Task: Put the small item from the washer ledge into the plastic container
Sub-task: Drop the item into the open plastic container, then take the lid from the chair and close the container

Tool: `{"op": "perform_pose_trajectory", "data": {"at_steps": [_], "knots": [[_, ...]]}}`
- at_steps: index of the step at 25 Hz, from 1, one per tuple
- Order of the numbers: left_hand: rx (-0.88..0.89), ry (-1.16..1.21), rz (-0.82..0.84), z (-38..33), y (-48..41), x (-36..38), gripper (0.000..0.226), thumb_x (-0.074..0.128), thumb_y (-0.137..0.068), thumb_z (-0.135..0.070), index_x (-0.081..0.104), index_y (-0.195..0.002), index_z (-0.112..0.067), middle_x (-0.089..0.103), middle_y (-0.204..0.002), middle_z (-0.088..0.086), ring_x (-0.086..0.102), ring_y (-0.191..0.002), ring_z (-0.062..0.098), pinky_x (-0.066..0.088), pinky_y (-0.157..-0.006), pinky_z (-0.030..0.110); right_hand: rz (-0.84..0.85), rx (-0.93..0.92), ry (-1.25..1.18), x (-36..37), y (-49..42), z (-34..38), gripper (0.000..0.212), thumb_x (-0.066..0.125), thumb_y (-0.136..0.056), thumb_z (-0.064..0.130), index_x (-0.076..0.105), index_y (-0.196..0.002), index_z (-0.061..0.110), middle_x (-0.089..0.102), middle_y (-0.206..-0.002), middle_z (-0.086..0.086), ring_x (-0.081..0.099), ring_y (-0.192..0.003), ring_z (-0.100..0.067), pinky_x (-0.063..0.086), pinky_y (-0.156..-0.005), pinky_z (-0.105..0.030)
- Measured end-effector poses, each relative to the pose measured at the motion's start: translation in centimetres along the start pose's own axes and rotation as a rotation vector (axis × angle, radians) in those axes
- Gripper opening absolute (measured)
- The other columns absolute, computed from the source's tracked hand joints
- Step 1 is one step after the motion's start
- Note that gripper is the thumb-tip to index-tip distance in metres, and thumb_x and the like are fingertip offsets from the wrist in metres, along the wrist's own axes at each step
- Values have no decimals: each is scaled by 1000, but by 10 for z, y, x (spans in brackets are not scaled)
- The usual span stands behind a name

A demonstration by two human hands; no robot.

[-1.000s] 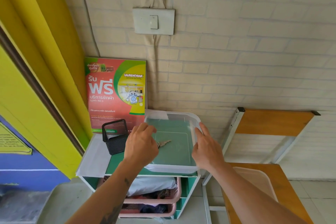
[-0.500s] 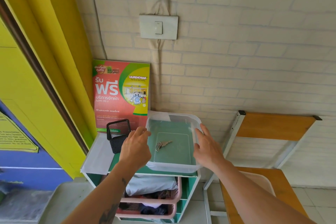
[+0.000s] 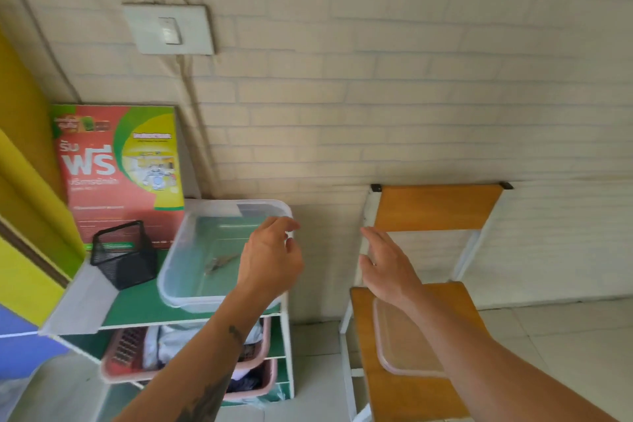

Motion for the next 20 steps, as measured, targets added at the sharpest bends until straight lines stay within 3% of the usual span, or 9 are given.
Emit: {"op": "perform_pose_trajectory", "data": {"at_steps": [5,11,16,18,20], "knots": [[4,-23,233,-69,38,119,43,48,-84,-11,63,-124,-21,63,-122,-3,64,-102,19,53,-92,34,53,156,-9,-42,23,-130,56,42,-99,19,28,-153,15,27,-160,-1,29,-145,-18,28,-116,-35],[-326,-38,513,-63,79,241,48,47,-82,-18,58,-127,-27,64,-124,-4,63,-105,20,54,-92,38,209,353,-21,-39,58,-248,54,43,-98,20,31,-151,18,34,-156,-5,35,-141,-25,34,-111,-38],[-493,-31,613,-36,92,311,54,44,-82,-12,55,-133,-24,61,-131,0,60,-110,22,52,-91,33,291,466,-46,-5,71,-309,53,43,-98,16,31,-150,18,37,-153,-5,42,-134,-26,39,-95,-30],[-560,1,621,-18,94,339,56,47,-83,-10,50,-138,-23,57,-136,2,59,-106,21,49,-80,30,296,515,-80,17,69,-333,47,45,-97,13,40,-144,18,45,-145,-6,49,-124,-25,39,-84,-26],[-603,-1,638,4,98,372,62,51,-85,-10,42,-145,-22,48,-145,3,56,-115,23,47,-77,28,302,563,-117,45,63,-360,44,47,-95,11,45,-138,19,50,-138,-6,52,-110,-20,40,-75,-20]]}}
Point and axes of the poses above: each hand's wrist, its own y-axis away from the middle knuckle, its own x-axis out of the palm, z = x × y, the point moved 6 cm from there along -y, towards the middle knuckle
